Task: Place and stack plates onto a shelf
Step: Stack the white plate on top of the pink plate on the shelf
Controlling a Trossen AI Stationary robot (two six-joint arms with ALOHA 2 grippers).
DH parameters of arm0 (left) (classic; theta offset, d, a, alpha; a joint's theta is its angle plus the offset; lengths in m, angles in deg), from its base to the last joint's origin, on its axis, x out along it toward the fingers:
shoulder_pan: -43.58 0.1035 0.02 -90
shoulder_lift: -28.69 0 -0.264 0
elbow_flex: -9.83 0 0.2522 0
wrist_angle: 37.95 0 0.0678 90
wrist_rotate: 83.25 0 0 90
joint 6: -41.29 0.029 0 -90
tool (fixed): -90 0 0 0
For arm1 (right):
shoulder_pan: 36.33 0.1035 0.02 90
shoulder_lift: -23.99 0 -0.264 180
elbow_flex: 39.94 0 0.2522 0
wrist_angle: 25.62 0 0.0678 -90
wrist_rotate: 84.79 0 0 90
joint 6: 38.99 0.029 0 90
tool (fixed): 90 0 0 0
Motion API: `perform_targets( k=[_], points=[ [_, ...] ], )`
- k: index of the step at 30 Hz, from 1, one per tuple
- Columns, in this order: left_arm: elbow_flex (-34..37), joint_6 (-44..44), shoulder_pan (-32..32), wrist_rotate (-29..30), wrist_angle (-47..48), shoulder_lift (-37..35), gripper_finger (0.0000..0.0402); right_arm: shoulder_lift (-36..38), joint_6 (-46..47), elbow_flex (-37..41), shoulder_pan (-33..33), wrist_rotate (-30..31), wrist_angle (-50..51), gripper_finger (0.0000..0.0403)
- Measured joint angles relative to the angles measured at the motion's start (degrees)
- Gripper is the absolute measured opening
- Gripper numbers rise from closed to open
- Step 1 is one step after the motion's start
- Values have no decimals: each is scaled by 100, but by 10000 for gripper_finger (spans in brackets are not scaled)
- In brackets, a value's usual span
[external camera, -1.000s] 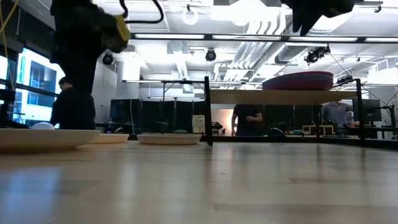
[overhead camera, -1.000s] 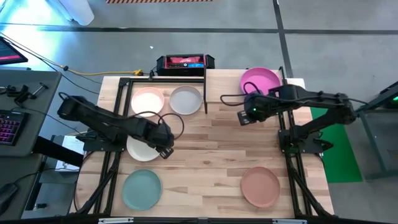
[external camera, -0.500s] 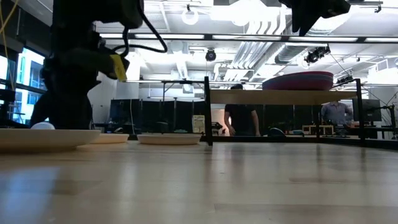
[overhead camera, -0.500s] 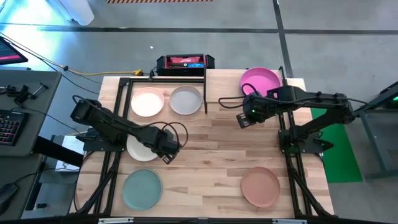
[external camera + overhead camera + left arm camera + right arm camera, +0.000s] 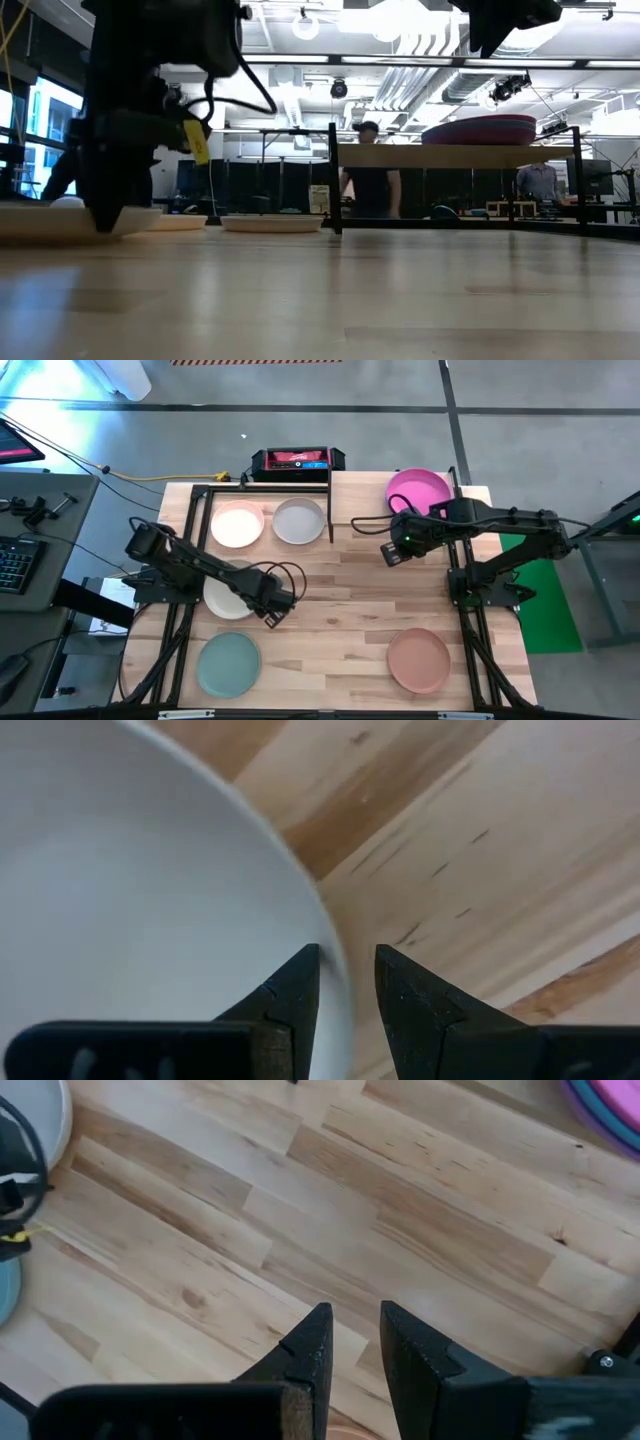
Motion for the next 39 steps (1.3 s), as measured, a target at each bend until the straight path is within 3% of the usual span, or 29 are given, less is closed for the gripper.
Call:
perform_targets(
  k=[16,26,39],
  points=[
    [-2,296,-70,84,127,193,89,0,-9,-2,0,2,-106,67],
    [-16,679,-277,128,280,168,12,0,-11,-2,0,99,-159,67],
    [-499,1503,-625,68,1035,89,1,0,-116,-2,0,45,-402,67]
  ],
)
